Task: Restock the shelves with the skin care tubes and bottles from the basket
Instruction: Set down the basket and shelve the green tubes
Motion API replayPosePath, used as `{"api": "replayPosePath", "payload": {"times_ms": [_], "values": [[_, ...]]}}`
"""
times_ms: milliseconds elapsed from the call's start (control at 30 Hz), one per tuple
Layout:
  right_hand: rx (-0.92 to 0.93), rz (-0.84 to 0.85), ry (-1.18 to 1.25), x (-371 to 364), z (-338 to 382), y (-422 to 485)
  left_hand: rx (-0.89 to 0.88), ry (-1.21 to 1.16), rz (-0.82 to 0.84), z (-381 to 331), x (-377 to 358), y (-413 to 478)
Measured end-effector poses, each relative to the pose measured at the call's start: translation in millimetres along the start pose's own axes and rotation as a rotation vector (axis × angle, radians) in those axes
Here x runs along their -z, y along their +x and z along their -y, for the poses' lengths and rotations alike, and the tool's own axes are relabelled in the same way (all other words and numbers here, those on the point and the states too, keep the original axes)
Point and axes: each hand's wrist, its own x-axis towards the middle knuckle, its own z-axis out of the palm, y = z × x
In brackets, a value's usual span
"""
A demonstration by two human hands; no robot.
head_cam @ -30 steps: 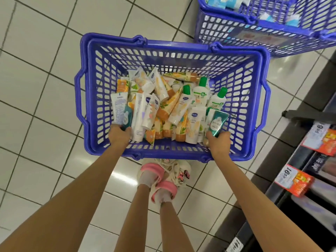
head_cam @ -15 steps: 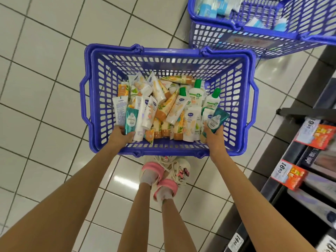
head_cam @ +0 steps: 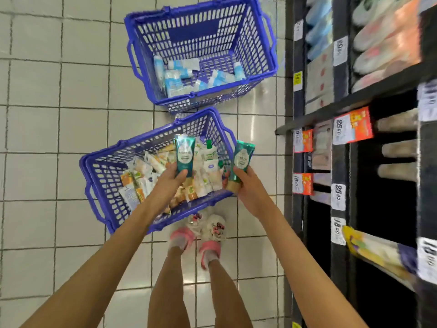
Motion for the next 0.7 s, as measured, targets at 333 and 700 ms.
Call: {"api": "replayPosePath", "payload": {"times_ms": [333,700], "values": [[0.342,-0.388,0.290,12,78,-163,-0.194,0.123,0.384,-146,-75,-89],[0.492,-0.645,0.585,30,60,-346,-0.402,0.292,0.747,-209,-129,-200]]}}
